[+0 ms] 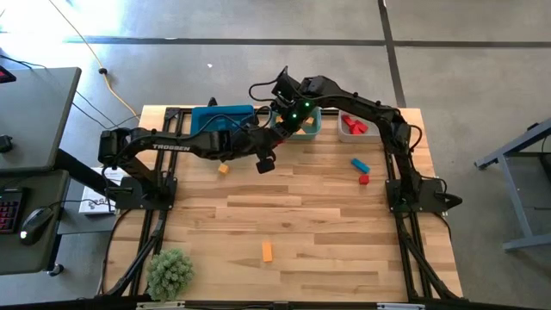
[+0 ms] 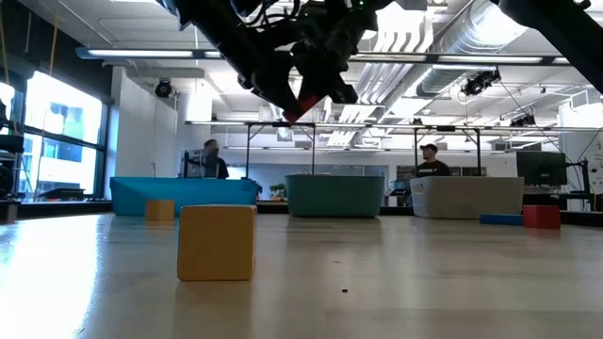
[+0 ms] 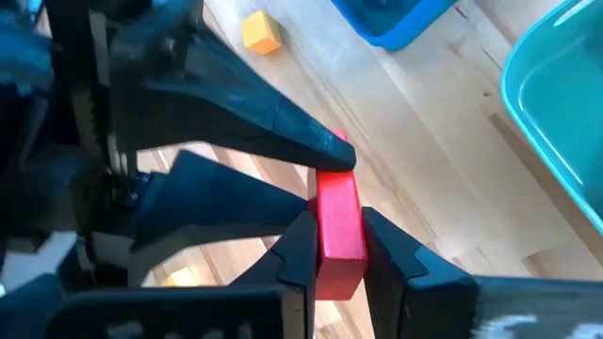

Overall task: Sort & place blocks by color
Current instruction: Put the red block into the grey bin

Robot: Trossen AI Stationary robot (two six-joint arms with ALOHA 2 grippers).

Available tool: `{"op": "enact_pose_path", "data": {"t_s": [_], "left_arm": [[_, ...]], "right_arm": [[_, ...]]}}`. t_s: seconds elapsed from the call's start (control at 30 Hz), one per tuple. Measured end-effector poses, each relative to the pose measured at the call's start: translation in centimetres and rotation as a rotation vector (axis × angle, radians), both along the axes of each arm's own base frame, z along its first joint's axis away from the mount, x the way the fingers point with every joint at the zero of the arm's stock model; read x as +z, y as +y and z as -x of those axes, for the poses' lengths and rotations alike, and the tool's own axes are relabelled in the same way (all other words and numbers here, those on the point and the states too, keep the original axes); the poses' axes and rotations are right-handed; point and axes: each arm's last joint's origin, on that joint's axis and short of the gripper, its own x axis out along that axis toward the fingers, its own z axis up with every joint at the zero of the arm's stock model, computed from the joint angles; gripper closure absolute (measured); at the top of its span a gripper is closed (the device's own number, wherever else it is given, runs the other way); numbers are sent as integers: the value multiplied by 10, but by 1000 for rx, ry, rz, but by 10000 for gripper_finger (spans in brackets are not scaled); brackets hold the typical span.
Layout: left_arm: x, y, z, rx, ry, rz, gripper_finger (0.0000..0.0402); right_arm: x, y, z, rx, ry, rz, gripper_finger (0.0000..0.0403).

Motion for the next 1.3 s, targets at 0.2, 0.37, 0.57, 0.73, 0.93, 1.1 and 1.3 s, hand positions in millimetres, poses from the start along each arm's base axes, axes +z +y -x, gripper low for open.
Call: {"op": "enact_pose_path", "data": {"t_s": [0.2,0.37,0.57,0.73,0.93,1.1,1.3], "left_arm": [[4,1,-1,-20,-33,37,244],[4,2,0,-15,-41,47,219],[3,9,3,35,-72,93,193],[2,16,6,66,-70,102,191],[1,20,8,118,-105,145,190],[0,22,9,128,-104,149,190],[-1,29,12,178,-129,176,190]], "right_arm": [[-7,-10,4,-10,42,28,367],[-8,-15,11,3,92,55,367],[-11,-28,27,25,202,121,367],[-12,-39,43,41,321,194,367],[-12,-51,61,41,490,288,367],[-6,-71,84,-30,555,351,367],[5,-87,122,-127,584,360,367]]}}
